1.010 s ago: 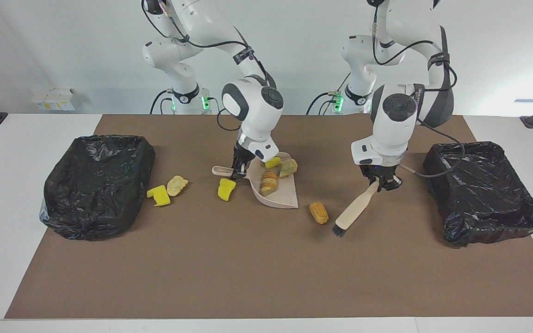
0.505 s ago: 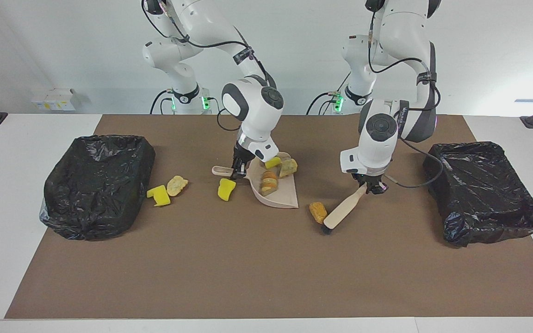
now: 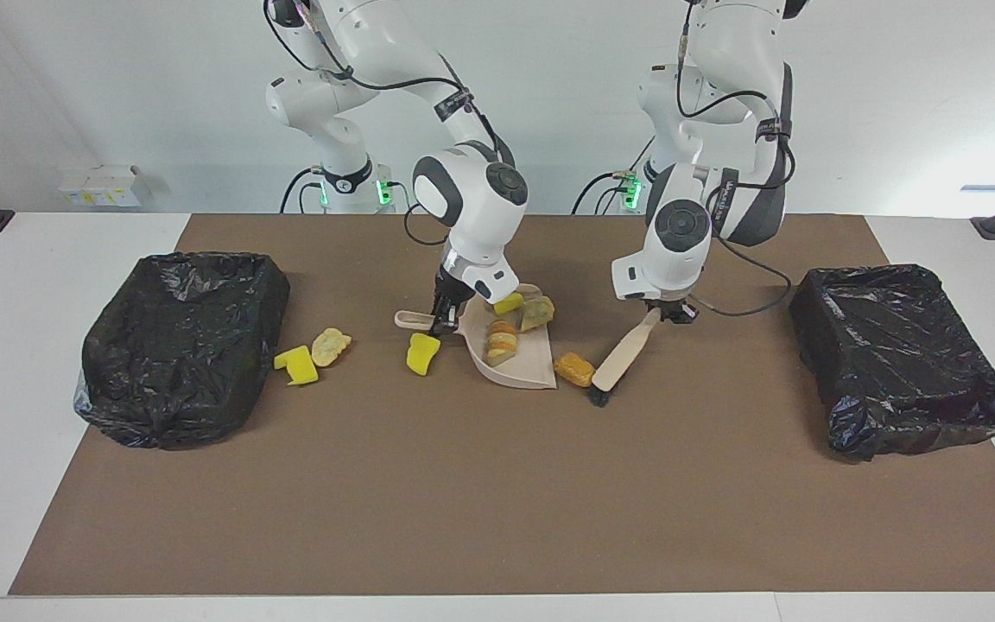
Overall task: Sweep and dump trash in bin
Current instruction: 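Reach the brush to far scraps and sweep them into the dustpan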
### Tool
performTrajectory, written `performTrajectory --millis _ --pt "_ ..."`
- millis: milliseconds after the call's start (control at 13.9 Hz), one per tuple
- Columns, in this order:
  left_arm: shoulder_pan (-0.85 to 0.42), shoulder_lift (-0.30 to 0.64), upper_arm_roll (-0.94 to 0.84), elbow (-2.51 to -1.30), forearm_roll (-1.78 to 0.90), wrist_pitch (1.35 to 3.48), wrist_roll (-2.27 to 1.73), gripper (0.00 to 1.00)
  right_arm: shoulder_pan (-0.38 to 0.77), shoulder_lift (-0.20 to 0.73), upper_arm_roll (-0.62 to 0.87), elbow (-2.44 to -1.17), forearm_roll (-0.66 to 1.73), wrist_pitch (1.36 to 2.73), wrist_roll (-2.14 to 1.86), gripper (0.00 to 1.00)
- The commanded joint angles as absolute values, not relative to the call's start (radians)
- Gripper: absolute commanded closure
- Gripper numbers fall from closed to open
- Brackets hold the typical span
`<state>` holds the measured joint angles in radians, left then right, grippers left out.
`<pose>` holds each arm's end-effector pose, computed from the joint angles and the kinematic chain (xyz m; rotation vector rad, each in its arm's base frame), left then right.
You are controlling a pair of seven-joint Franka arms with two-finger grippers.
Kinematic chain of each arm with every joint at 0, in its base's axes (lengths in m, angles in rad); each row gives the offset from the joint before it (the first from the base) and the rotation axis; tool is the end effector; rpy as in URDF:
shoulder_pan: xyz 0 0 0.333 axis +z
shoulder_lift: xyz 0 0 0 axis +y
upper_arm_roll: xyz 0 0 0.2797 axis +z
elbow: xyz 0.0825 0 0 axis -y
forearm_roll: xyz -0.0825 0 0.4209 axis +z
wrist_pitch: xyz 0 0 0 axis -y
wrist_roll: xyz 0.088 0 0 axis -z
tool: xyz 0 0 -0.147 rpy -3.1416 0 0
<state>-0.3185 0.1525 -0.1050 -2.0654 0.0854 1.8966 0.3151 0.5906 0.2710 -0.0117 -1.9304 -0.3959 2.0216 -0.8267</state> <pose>0.5022 -0.2168 0.2424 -2.7991 1.1512 0.4828 0.5284 0.3020 0.2445 1.9433 2.0259 -0.3103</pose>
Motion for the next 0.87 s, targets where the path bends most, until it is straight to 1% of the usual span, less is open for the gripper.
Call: performTrajectory --millis 0,216,433,649,793 --pt "-0.374 0.107 -0.094 -2.118 0.052 1.891 0.288 1.00 0.571 0.265 -0.008 -1.956 -0.402 2.040 -0.807 1.00" --pt "-0.437 0.094 -0.094 -2.129 -0.035 1.882 0.201 1.00 0.561 0.262 -0.008 -1.980 -0.399 2.083 -0.807 1.00" --pt "-0.465 0.092 -0.094 -2.129 -0.184 1.888 0.041 1.00 0.557 0.261 -0.008 -1.982 -0.399 2.086 -0.807 1.00" --pt "-0.468 0.087 -0.094 -2.125 -0.290 1.884 -0.168 1.00 0.555 0.261 -0.008 -1.982 -0.399 2.086 -0.807 1.00" --pt "-0.454 0.051 -0.091 -2.123 -0.295 1.849 -0.178 1.00 0.555 0.261 -0.008 -1.979 -0.399 2.086 -0.807 1.00"
